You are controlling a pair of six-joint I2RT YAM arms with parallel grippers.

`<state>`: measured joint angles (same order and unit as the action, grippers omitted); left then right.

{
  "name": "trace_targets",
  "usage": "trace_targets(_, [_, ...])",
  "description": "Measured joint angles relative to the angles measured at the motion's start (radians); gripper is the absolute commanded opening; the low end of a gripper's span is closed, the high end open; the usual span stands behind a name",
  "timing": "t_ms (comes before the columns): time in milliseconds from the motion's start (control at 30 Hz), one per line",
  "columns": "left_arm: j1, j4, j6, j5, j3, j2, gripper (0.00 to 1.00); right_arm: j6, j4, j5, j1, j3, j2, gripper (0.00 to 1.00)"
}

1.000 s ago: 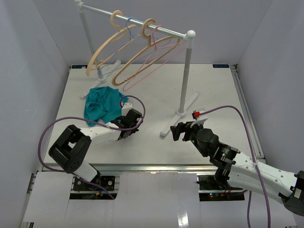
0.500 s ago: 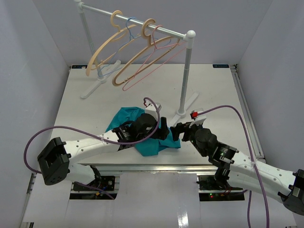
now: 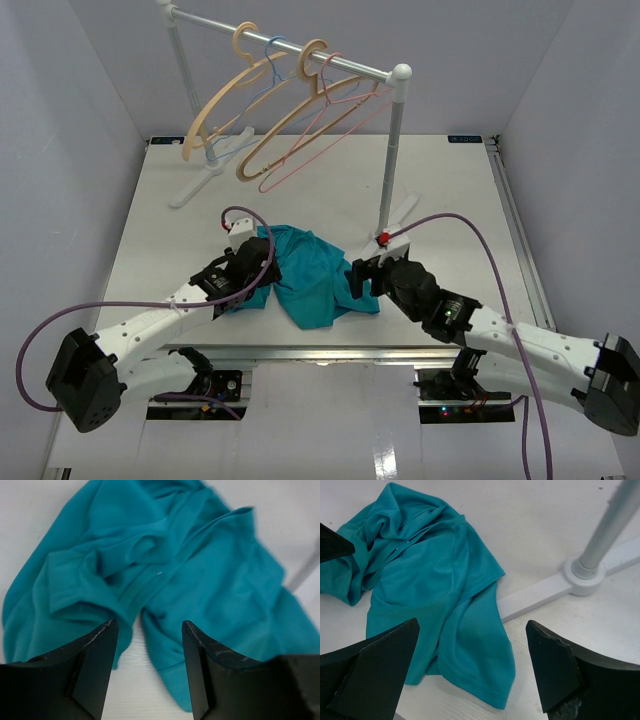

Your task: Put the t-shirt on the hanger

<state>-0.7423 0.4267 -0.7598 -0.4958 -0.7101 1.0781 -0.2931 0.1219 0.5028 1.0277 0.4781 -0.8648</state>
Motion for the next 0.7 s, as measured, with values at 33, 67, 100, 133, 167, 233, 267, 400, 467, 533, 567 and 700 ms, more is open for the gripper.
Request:
trace_targets(33, [0.006, 0.006, -0.009, -0.006, 0.025, 0.004, 0.68, 0.009, 0.001, -0.017, 0.0, 0.022, -0.047, 0.9])
trace_targets(67, [0.013, 0.008, -0.017, -0.013, 0.048, 0.009, 0.68, 0.019, 0.003, -0.032, 0.0, 0.057, -0.1, 0.89])
trace_targets(100, [0.023, 0.007, -0.024, -0.02, 0.071, 0.015, 0.68, 0.03, 0.009, -0.046, 0.0, 0.102, -0.163, 0.88])
trace_targets(133, [0.036, 0.003, -0.027, -0.024, 0.091, 0.024, 0.68, 0.038, 0.013, -0.058, 0.0, 0.145, -0.22, 0.87])
trace_targets(167, [0.051, -0.005, -0.028, -0.024, 0.106, 0.036, 0.68, 0.044, 0.02, -0.067, 0.0, 0.185, -0.272, 0.86])
trace_targets(233, [0.079, -0.025, -0.028, -0.022, 0.123, 0.07, 0.66, 0.052, 0.038, -0.086, -0.003, 0.257, -0.371, 0.84])
trace_targets(267, [0.094, -0.038, -0.029, -0.021, 0.127, 0.091, 0.63, 0.054, 0.045, -0.096, -0.007, 0.291, -0.422, 0.84])
trace_targets(400, [0.134, -0.078, -0.033, -0.022, 0.137, 0.159, 0.16, 0.055, 0.071, -0.137, -0.032, 0.377, -0.602, 0.81])
trace_targets(467, [0.141, -0.095, -0.039, -0.025, 0.151, 0.156, 0.03, 0.053, 0.079, -0.149, -0.044, 0.405, -0.683, 0.8])
trace_targets(533, [0.145, -0.104, -0.035, -0.03, 0.165, 0.136, 0.0, 0.051, 0.088, -0.157, -0.054, 0.427, -0.758, 0.79])
trace_targets(567, [0.147, -0.102, -0.036, -0.036, 0.17, 0.115, 0.0, 0.048, 0.09, -0.159, -0.057, 0.437, -0.79, 0.79])
trace_targets(700, [0.151, -0.084, -0.051, -0.077, 0.175, -0.051, 0.0, 0.042, 0.095, -0.167, -0.062, 0.5, -0.914, 0.78])
